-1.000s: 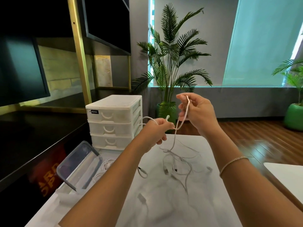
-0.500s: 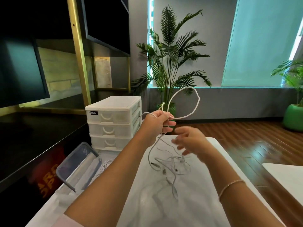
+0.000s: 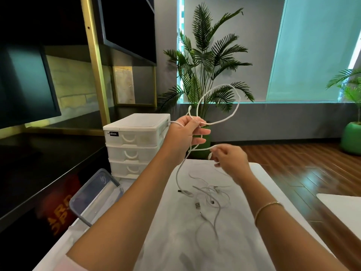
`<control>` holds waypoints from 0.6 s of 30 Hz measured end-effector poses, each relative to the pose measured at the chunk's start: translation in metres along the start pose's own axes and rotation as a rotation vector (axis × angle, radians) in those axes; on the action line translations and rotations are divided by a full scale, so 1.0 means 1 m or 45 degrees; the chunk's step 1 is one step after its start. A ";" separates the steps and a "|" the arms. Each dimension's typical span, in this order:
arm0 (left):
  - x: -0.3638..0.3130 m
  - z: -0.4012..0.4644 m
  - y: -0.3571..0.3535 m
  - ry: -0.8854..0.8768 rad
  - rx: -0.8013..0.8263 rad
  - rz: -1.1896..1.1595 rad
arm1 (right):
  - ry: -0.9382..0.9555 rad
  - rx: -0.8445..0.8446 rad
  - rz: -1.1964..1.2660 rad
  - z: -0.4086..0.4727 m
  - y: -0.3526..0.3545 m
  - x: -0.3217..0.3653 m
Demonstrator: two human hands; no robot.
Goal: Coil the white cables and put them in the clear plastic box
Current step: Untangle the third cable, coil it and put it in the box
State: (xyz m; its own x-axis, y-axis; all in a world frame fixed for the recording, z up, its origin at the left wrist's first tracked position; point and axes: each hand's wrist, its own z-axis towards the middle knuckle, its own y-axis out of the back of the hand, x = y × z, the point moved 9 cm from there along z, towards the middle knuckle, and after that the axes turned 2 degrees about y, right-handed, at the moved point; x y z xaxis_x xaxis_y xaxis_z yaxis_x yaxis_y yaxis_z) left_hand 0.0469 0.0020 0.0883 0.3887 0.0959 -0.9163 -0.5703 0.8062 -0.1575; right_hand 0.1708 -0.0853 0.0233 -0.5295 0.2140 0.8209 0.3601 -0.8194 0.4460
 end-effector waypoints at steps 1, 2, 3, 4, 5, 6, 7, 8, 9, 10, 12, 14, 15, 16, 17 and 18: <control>0.001 0.000 0.001 0.000 0.000 0.012 | 0.017 -0.038 0.013 0.004 0.010 0.004; 0.004 -0.001 0.000 0.002 0.005 0.031 | 0.025 -0.070 0.025 0.008 0.019 0.007; 0.007 -0.001 0.000 0.010 0.012 0.054 | 0.029 -0.096 0.018 0.010 0.028 0.007; 0.011 -0.002 -0.001 0.023 0.018 0.079 | 0.030 -0.121 -0.008 0.012 0.035 0.006; 0.015 -0.002 -0.001 0.037 0.022 0.109 | 0.028 -0.143 -0.047 0.013 0.042 0.004; 0.018 -0.002 0.000 0.048 0.027 0.150 | 0.018 -0.161 -0.092 0.013 0.047 0.000; 0.022 -0.003 0.000 0.060 0.039 0.201 | -0.005 -0.178 -0.136 0.011 0.052 -0.006; 0.026 -0.003 -0.001 0.084 0.065 0.254 | -0.037 -0.190 -0.175 0.009 0.055 -0.013; 0.032 -0.004 -0.003 0.123 0.104 0.302 | -0.078 -0.189 -0.209 0.008 0.057 -0.022; 0.039 -0.006 -0.006 0.169 0.150 0.346 | -0.130 -0.174 -0.233 0.005 0.057 -0.033; 0.053 -0.010 -0.013 0.243 0.215 0.419 | -0.239 -0.092 -0.287 0.000 0.051 -0.057; 0.063 -0.013 -0.014 0.268 0.201 0.434 | -0.294 0.044 -0.395 -0.007 0.038 -0.075; 0.067 -0.012 -0.012 0.268 0.175 0.434 | -0.303 0.107 -0.441 -0.011 0.031 -0.082; 0.070 -0.011 -0.010 0.267 0.149 0.438 | -0.311 0.144 -0.444 -0.015 0.025 -0.087; 0.072 -0.011 -0.008 0.267 0.124 0.439 | -0.329 0.168 -0.419 -0.019 0.020 -0.092; 0.074 -0.010 -0.006 0.266 0.105 0.437 | -0.341 0.173 -0.395 -0.022 0.017 -0.096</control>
State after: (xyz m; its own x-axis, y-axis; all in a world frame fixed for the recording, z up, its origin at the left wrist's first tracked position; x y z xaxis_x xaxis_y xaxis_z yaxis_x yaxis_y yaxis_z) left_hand 0.0718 -0.0011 0.0181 0.0256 0.2533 -0.9671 -0.5782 0.7929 0.1923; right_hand 0.2106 -0.1319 -0.0553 -0.4170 0.5841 0.6964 0.3226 -0.6211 0.7142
